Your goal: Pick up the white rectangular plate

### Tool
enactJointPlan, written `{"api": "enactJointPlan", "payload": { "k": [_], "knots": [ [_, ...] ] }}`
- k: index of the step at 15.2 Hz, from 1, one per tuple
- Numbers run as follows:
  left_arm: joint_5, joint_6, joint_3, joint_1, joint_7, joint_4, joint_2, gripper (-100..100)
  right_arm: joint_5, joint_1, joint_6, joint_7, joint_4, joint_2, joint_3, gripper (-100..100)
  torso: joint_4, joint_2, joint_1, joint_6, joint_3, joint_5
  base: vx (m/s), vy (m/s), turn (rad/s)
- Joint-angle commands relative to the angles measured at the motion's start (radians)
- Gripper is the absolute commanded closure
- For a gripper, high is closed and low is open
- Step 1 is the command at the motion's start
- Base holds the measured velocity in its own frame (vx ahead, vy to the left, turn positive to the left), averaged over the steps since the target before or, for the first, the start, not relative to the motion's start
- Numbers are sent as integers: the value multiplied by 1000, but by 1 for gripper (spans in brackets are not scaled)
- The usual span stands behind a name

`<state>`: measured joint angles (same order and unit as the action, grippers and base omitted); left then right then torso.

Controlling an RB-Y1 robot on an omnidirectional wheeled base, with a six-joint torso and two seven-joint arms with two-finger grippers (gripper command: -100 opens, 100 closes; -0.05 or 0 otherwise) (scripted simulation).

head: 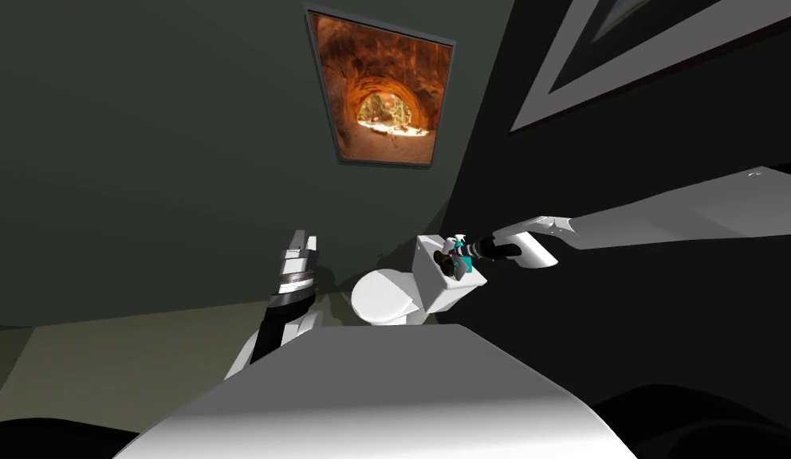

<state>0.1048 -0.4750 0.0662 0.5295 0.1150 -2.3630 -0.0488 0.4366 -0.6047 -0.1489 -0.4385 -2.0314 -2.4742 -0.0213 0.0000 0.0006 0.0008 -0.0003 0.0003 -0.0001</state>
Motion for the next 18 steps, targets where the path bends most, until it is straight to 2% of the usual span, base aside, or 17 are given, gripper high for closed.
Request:
{"api": "enactJointPlan", "payload": {
  "k": [1,2,3,6,9,12,13,14,17,18],
  "knots": [
    [0,0,0,0,0,0,0,0,22,0,2,28,12,13,-11,-100,0,0,0,0,0,0,-37,6,200],
    [0,0,0,0,0,0,0,0,56,4,7,63,32,32,-33,-100,0,1,0,0,0,0,-50,7,277],
    [0,0,0,0,0,0,0,0,56,4,7,65,32,32,-33,-100,0,2,0,0,1,0,-55,4,201],
    [0,0,0,0,0,0,0,0,124,13,17,133,71,69,-75,-100,1,3,0,1,2,0,-59,14,190],
    [0,0,0,0,0,0,0,0,159,18,22,177,91,87,-97,-100,1,4,1,0,3,0,-60,16,185],
    [0,0,0,0,0,0,0,0,227,26,32,244,130,124,-139,-100,1,3,0,0,2,0,-49,14,227],
    [0,0,0,0,0,0,0,0,227,26,32,251,130,124,-139,-100,1,4,0,0,2,0,-51,12,174],
    [0,0,0,0,0,0,0,0,261,31,37,280,150,143,-161,-100,1,4,0,0,2,0,-54,20,200],
    [0,0,0,0,0,0,0,0,295,35,42,326,170,161,-182,-100,1,4,0,0,2,0,-52,18,197],
    [0,0,0,0,0,0,0,0,330,40,47,356,189,180,-204,-100,1,3,0,0,2,-1,-56,21,212]
  ]
}}
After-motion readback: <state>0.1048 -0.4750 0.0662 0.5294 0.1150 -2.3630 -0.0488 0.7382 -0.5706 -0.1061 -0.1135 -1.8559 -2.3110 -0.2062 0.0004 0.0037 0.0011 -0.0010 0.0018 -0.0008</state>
